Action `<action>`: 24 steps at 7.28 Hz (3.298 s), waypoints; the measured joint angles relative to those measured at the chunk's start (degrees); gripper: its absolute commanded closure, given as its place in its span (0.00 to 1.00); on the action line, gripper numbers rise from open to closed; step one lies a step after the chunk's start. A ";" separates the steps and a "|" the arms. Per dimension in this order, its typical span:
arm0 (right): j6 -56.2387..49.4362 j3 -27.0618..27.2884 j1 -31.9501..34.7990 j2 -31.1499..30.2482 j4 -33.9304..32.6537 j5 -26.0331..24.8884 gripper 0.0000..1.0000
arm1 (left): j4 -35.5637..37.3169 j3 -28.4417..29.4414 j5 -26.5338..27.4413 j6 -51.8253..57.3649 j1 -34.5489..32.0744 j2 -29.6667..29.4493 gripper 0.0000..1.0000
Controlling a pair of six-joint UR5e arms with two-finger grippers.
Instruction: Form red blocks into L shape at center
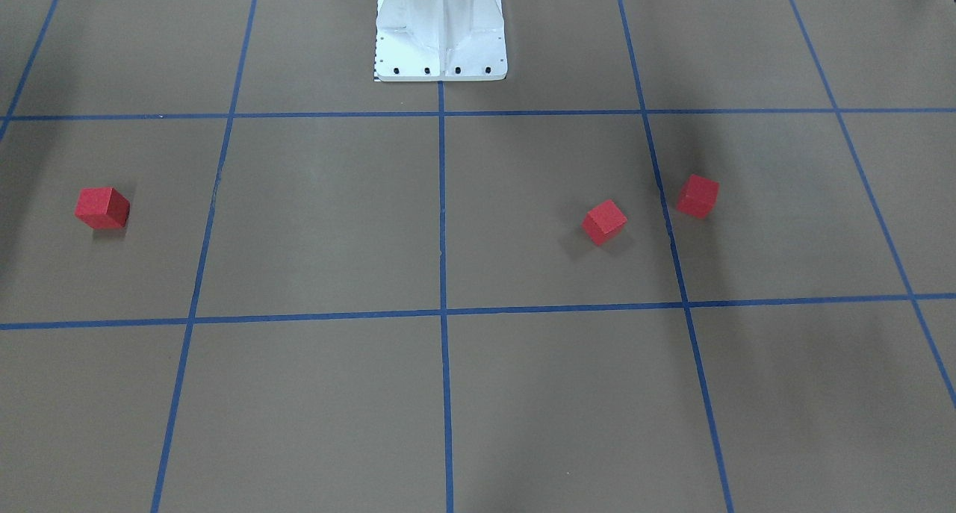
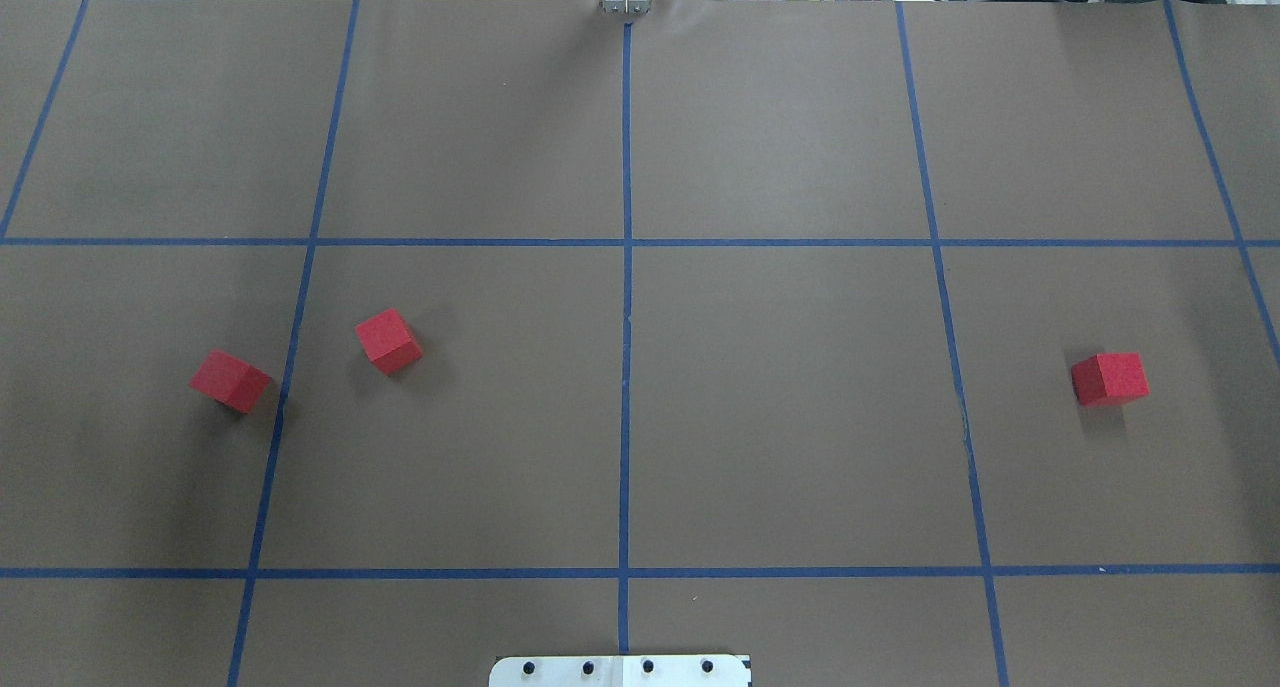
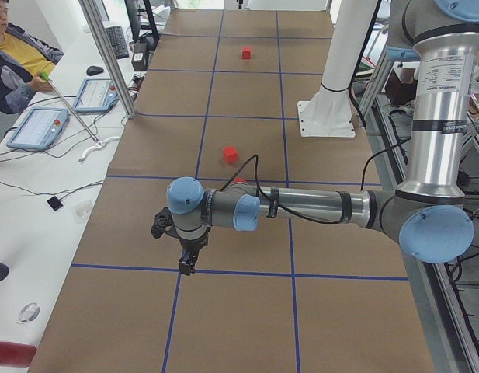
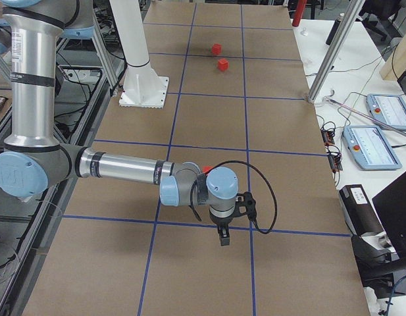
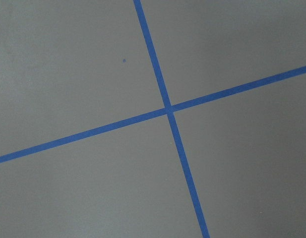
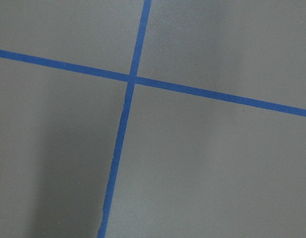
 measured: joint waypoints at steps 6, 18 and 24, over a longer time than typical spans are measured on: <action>0.17 0.70 0.04 1.13 0.12 -0.14 0.00 | 0.27 -3.14 0.12 -0.61 0.08 -0.50 0.00; 54.37 16.62 -36.79 -5.83 21.69 -14.27 0.01 | 0.09 -5.53 -4.38 -0.59 0.05 -0.30 0.00; 55.26 11.97 -41.80 -5.46 24.71 -16.04 0.79 | 0.09 -5.82 -4.39 -0.57 0.04 -0.26 0.00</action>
